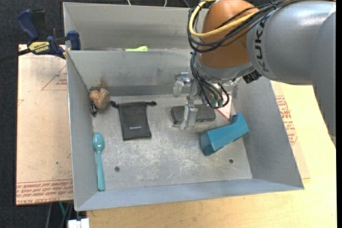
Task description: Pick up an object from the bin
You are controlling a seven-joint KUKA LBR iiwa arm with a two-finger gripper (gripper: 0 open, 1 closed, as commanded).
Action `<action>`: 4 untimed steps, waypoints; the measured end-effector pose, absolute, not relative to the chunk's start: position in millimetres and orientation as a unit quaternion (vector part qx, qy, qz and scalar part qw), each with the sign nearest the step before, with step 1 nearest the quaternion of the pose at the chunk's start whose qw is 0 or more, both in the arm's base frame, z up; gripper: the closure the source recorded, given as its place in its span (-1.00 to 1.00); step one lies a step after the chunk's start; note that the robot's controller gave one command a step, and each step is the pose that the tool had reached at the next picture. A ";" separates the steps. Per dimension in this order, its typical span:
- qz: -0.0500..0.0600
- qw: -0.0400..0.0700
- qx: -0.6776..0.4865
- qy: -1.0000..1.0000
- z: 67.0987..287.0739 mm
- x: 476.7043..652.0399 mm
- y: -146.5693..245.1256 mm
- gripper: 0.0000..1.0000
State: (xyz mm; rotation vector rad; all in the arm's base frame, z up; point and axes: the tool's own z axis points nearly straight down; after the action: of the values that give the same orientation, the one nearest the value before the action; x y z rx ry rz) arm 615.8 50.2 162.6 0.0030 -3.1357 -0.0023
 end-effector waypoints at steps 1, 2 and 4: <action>-0.001 -0.001 0.001 -1.000 166.8 617.7 50.1 -1.00; -0.001 -0.004 0.031 -1.000 115.8 631.5 23.9 -1.00; -0.004 -0.007 0.162 -0.987 76.1 623.2 -27.4 1.00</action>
Offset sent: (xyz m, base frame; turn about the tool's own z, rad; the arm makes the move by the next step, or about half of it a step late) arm 0.0214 -0.0468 -0.0881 -0.1021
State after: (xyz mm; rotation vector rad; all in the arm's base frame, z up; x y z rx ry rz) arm 623.2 -27.4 76.1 0.5110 -3.1144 -0.0122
